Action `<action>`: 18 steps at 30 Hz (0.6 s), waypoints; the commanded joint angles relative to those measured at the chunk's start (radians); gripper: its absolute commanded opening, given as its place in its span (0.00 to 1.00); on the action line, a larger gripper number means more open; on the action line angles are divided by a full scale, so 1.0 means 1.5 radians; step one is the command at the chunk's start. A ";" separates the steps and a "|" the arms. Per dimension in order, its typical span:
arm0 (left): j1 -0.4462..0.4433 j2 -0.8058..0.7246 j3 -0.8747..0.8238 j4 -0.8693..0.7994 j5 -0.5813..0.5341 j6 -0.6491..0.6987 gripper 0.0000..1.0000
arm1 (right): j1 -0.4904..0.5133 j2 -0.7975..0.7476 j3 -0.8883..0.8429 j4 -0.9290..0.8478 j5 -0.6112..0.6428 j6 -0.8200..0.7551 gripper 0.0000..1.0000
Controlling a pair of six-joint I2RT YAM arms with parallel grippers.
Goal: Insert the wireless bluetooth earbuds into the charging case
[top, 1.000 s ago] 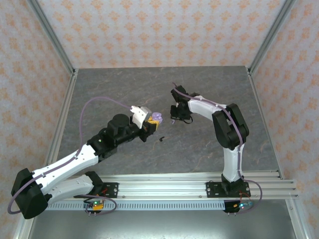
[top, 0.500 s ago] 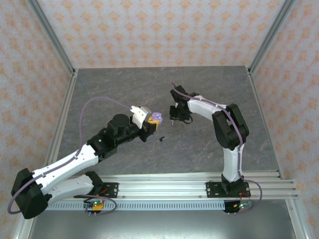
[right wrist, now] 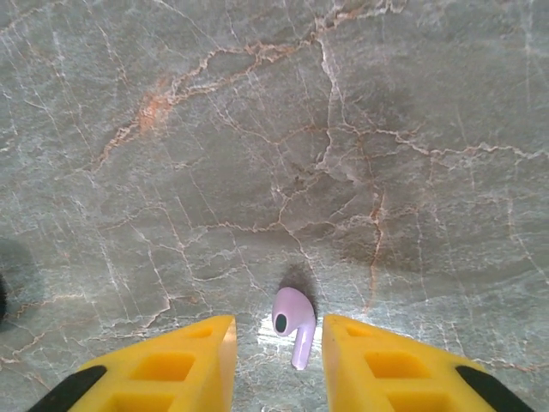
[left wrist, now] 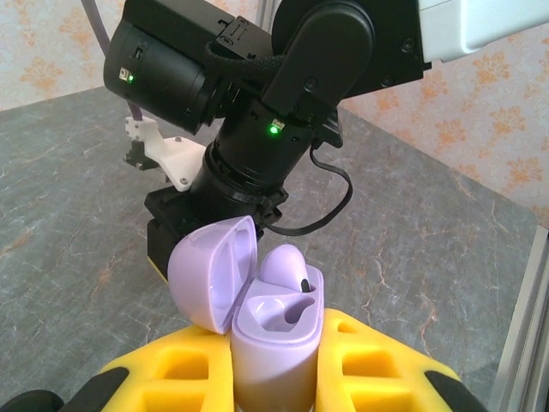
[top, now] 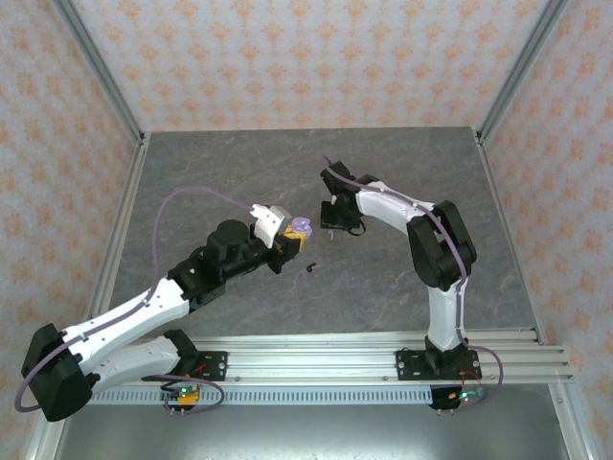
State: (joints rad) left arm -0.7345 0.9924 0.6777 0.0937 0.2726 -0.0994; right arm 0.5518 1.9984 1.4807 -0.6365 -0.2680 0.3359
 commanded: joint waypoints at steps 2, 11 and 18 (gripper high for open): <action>-0.004 -0.014 -0.007 0.008 0.000 0.001 0.10 | 0.009 0.015 0.036 -0.050 0.042 0.001 0.33; -0.004 -0.012 -0.005 0.009 0.000 0.003 0.10 | 0.013 0.045 0.066 -0.081 0.057 0.009 0.32; -0.004 -0.010 -0.003 0.008 0.002 0.004 0.10 | 0.014 0.067 0.080 -0.084 0.046 0.009 0.31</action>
State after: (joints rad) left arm -0.7345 0.9916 0.6777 0.0937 0.2726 -0.0994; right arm 0.5671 2.0762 1.5593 -0.7269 -0.2203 0.3397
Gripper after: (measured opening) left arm 0.186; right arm 0.310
